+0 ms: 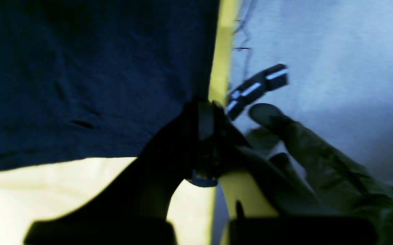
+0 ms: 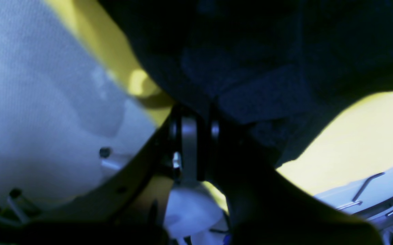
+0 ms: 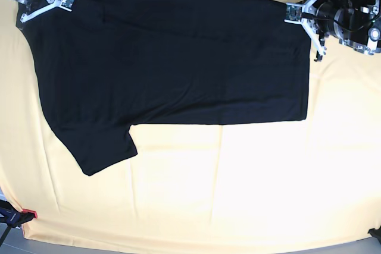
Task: Fold the T-shirt properly
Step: 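Pull the shoulder edge with both grippers to straighten the shirt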
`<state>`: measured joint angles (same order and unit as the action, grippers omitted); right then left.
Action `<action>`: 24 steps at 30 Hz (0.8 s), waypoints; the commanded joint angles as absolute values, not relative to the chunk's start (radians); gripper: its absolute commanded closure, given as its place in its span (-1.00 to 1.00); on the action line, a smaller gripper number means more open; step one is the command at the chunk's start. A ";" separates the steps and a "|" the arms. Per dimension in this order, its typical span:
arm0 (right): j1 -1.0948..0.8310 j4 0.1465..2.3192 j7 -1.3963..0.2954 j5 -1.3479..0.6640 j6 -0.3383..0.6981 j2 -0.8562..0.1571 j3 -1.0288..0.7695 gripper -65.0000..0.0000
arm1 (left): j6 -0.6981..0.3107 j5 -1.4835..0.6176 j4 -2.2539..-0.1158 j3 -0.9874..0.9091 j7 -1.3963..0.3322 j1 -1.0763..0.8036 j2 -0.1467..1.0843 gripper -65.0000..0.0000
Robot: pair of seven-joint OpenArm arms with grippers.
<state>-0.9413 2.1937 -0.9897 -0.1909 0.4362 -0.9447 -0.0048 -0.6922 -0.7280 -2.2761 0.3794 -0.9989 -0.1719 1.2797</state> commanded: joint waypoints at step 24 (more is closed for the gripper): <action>-0.955 2.350 -1.013 0.217 0.107 -0.962 -0.015 -0.46 | -0.511 -0.544 -2.356 0.370 -0.993 -0.168 1.330 -0.34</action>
<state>-0.9524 2.3363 -1.0122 0.2123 0.1043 -0.9474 -0.0051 -0.5022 -0.5354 -2.3447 0.3794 -0.9989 -0.1764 1.3106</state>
